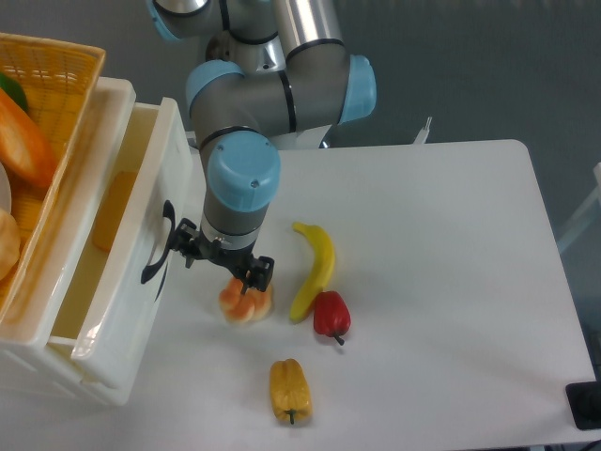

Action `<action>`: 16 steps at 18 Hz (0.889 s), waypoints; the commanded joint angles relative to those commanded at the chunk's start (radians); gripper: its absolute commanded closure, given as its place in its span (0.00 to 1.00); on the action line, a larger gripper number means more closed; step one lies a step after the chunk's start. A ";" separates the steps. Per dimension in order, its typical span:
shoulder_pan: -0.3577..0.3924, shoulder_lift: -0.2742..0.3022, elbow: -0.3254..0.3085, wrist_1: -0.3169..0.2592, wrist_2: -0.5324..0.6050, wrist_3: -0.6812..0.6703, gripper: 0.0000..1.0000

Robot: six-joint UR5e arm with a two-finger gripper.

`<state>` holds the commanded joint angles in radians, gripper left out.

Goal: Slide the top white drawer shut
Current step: 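Push the drawer front with the gripper into the drawer unit, then hold the gripper against the closed drawer front, then back away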

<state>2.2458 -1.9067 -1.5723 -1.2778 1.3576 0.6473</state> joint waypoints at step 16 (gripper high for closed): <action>-0.031 0.006 -0.009 0.000 -0.002 0.000 0.00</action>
<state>2.2151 -1.9006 -1.5815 -1.2778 1.3560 0.6473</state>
